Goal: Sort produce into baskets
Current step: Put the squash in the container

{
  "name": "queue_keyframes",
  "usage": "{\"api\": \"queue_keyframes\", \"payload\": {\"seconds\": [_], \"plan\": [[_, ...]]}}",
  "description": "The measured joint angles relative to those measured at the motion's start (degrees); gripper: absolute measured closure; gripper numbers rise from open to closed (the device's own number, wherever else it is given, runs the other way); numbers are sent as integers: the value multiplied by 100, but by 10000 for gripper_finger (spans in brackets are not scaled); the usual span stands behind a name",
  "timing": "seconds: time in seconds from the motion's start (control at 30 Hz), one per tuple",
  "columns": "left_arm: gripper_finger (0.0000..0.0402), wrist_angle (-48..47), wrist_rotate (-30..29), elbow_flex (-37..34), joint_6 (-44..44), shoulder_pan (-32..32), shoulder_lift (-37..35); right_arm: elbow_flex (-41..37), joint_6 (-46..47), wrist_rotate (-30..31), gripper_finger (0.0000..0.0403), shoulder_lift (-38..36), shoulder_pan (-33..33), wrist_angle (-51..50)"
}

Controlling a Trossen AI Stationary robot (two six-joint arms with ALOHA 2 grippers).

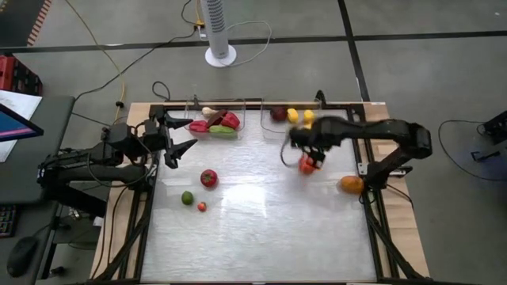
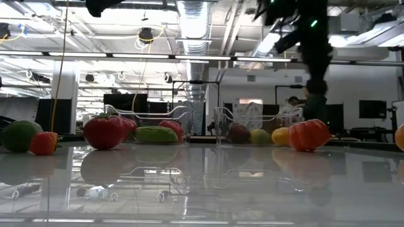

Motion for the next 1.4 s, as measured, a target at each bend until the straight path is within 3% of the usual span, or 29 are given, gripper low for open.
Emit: {"api": "queue_keyframes", "payload": {"seconds": [0.17, 0.37, 0.77, 1.1, 1.4], "plan": [[93, 0, 0, 0, -138, 0, 2, -13, 1112, -37, 106, -282, 1065, -663], [93, -4, 2, 0, -248, 2, 2, -792, 1740, -1030, 106, -481, 1546, -673], [93, -4, 2, 0, -210, 0, 2, -2225, 1763, -2645, 105, -124, 1512, 1], [93, -42, 1, 0, -165, 1, 2, -2779, 1513, -2669, 105, 12, 1114, 218], [93, -41, 2, 0, -162, 2, 2, -2731, 1404, -2714, 106, 848, 1091, 195]]}}
